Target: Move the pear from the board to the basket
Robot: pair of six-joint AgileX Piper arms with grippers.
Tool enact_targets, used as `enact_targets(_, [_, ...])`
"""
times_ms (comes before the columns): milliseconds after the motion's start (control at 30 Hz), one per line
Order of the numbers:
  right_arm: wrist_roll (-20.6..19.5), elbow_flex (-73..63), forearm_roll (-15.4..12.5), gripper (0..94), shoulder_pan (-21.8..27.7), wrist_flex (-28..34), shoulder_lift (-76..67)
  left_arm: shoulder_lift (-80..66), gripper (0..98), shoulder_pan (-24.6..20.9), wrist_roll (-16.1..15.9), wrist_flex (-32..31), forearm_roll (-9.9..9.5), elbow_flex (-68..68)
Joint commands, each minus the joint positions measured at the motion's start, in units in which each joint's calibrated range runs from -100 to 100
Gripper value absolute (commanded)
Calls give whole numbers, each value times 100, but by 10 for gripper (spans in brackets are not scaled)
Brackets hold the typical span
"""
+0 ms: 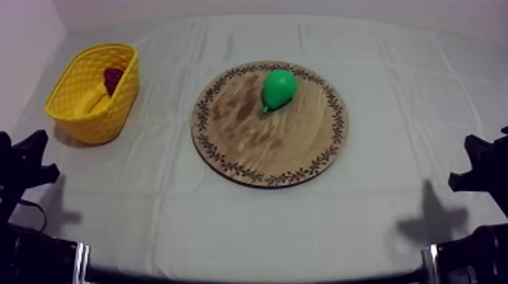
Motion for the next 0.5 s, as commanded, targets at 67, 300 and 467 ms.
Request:
enact_targets(67, [1,5,0,5,-3,0,1,0,0,-13,251,-109,45,-5])
enact_targets(300, [1,5,0,5,-3,0,1,0,0,-7,277,-109,20,-11])
enact_targets(467, [1,5,0,5,-3,0,1,195,0,-25,431,-138,-127,-205])
